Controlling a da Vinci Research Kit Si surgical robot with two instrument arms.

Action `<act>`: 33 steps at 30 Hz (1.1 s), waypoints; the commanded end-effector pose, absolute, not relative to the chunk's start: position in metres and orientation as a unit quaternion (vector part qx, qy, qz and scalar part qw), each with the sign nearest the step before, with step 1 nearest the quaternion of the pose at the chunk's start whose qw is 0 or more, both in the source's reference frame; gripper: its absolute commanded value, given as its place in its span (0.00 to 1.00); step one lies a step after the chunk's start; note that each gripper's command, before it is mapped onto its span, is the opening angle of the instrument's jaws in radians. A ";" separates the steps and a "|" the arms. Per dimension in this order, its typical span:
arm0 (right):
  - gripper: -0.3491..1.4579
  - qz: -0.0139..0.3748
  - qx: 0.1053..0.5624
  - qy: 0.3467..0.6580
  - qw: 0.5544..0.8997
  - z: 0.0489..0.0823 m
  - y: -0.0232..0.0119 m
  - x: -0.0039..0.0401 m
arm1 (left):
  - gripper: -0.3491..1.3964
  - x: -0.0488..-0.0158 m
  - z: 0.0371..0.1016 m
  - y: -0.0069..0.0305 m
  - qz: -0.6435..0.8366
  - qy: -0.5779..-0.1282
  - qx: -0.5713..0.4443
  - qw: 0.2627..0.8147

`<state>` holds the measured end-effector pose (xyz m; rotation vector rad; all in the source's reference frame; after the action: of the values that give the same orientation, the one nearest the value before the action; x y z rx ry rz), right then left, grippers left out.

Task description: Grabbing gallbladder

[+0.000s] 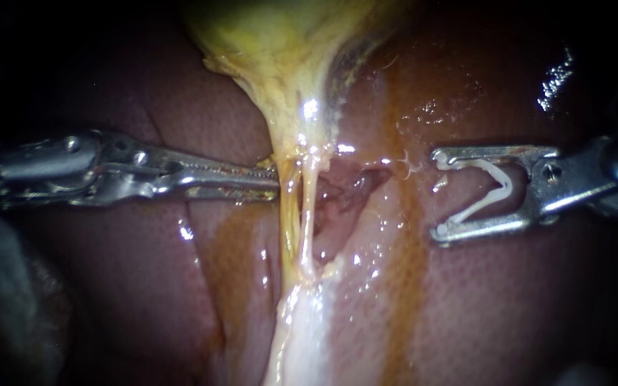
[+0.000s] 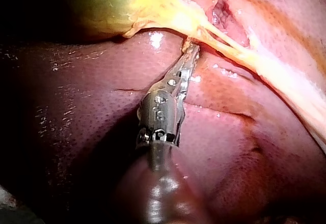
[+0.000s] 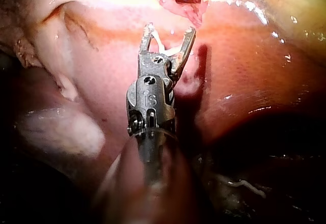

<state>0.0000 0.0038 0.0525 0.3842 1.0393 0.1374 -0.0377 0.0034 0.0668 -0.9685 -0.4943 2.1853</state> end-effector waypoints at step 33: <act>0.47 0.065 0.182 0.493 0.848 0.0525 0.0038 0.0000 | 0.46 -0.0345 0.0595 0.0066 0.854 -0.180 -0.380 0.308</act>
<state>0.0000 0.0038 0.0525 0.3843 1.0391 0.1370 -0.0350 0.0069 0.0597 -1.0076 -0.4697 2.2608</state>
